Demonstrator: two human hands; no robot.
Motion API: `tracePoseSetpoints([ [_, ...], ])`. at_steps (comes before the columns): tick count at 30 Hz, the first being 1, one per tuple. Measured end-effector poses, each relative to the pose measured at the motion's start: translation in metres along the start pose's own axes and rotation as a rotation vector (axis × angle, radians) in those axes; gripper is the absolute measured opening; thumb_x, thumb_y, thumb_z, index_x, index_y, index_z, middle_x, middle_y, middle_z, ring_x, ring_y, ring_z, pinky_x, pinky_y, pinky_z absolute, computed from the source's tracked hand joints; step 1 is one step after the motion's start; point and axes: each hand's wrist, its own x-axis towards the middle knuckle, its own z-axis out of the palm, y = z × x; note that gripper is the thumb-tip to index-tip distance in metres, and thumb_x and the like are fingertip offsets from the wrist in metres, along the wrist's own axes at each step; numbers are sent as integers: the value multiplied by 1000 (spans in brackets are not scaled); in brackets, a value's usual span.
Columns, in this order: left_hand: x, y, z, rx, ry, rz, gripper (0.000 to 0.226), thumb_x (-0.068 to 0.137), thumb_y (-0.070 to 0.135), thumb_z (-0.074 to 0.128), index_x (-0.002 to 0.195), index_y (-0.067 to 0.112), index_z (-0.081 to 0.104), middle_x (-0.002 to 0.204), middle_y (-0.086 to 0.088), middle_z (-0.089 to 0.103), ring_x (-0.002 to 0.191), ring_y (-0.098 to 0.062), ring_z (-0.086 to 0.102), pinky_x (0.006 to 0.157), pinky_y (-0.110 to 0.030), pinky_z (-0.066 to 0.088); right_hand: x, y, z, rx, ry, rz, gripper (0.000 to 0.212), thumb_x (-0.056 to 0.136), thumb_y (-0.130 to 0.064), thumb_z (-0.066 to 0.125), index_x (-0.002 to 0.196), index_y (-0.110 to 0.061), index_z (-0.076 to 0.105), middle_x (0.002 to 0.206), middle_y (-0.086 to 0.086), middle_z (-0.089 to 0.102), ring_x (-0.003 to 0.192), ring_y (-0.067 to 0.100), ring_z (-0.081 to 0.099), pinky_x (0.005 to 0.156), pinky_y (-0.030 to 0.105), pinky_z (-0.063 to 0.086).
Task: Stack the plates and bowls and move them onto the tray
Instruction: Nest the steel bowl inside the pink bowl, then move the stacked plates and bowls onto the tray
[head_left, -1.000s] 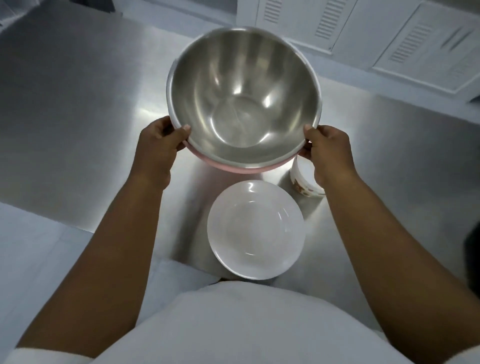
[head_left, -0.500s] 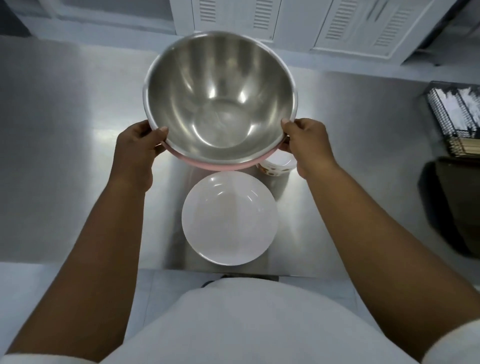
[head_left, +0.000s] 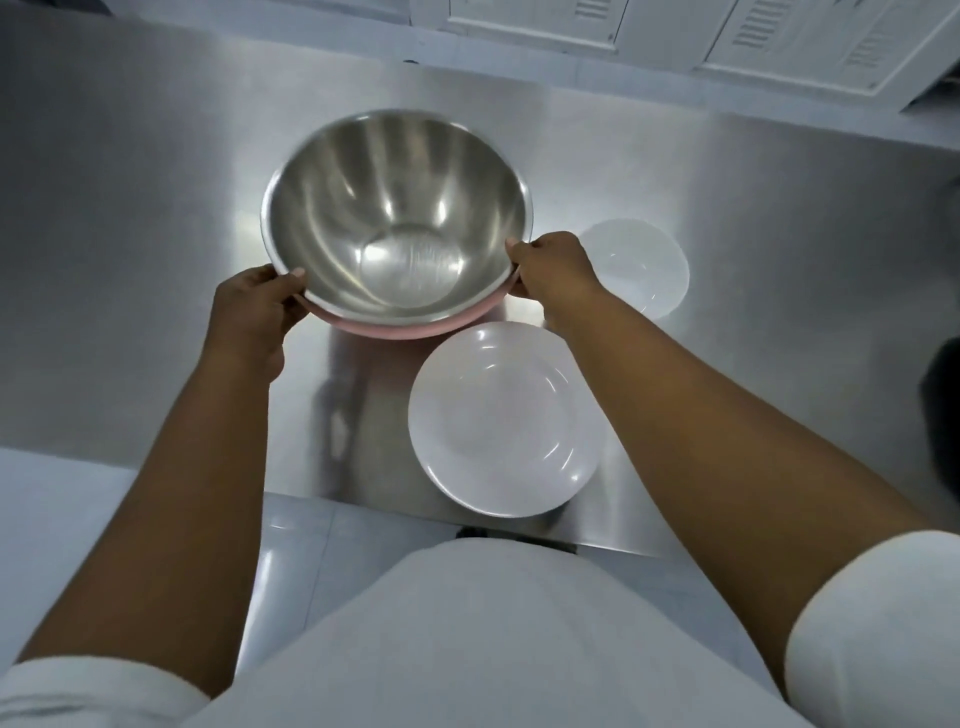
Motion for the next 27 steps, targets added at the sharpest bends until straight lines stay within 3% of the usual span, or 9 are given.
tracePoseSetpoints([
  [3, 7, -8, -7, 26, 3, -34, 13, 89, 5, 61, 94, 12, 71, 93, -5, 75, 84, -16, 73, 78, -26, 58, 6, 5, 8, -12, -14, 23, 30, 91, -23, 63, 71, -2, 56, 92, 23, 69, 91, 38, 72, 80, 44, 63],
  [6, 12, -15, -11, 51, 0, -57, 14, 90, 5, 61, 97, 12, 70, 101, -9, 72, 84, -15, 72, 76, -25, 57, 11, 12, 13, -33, -18, 39, 30, 91, -25, 63, 69, -6, 56, 93, 20, 71, 85, 36, 74, 82, 45, 62],
  [15, 8, -22, -11, 53, -5, -67, 12, 92, 14, 62, 99, 15, 71, 94, -3, 72, 85, -15, 68, 76, -24, 56, 8, 20, 10, -109, -30, -39, 45, 86, -46, 59, 66, -6, 61, 82, 18, 72, 87, 38, 71, 88, 51, 58],
  [18, -9, -26, -6, 26, 27, -69, 12, 93, 26, 62, 89, 19, 70, 85, 2, 71, 82, -13, 68, 75, -27, 55, -17, 22, 1, -252, 17, -134, 48, 85, -54, 55, 60, -13, 47, 69, 8, 59, 80, 31, 67, 83, 43, 55],
  [20, -29, -35, 0, 15, 70, -109, 19, 92, 36, 63, 85, 19, 68, 84, 2, 71, 81, -14, 68, 72, -28, 55, -43, 33, -10, -339, 63, -199, 39, 92, -41, 57, 71, -9, 57, 77, 4, 64, 78, 24, 60, 79, 35, 47],
  [21, -41, -43, 4, 23, 86, -137, 22, 91, 39, 64, 84, 18, 67, 82, 1, 70, 77, -15, 68, 68, -28, 55, -56, 42, -17, -362, 89, -218, 32, 94, -35, 58, 89, -4, 66, 90, 7, 70, 88, 24, 62, 85, 35, 46],
  [23, -66, -64, 8, 86, 67, -201, 25, 89, 41, 65, 86, 16, 67, 82, -5, 69, 72, -20, 67, 68, -33, 57, -79, 65, -35, -388, 148, -230, 30, 94, -27, 61, 112, -4, 66, 108, 10, 72, 102, 25, 64, 89, 30, 46],
  [25, -87, -87, 11, 174, -19, -260, 35, 85, 41, 68, 104, 12, 67, 90, -8, 71, 80, -24, 70, 83, -44, 57, -95, 92, -49, -422, 197, -194, 31, 94, -27, 62, 120, -11, 64, 115, 7, 69, 106, 23, 64, 88, 26, 44],
  [27, -106, -103, 15, 248, -96, -317, 51, 84, 39, 68, 127, 14, 59, 101, -5, 73, 86, -22, 71, 90, -44, 56, -106, 116, -58, -425, 209, -79, 38, 95, -30, 61, 130, -15, 58, 126, 6, 63, 113, 21, 61, 94, 30, 47],
])
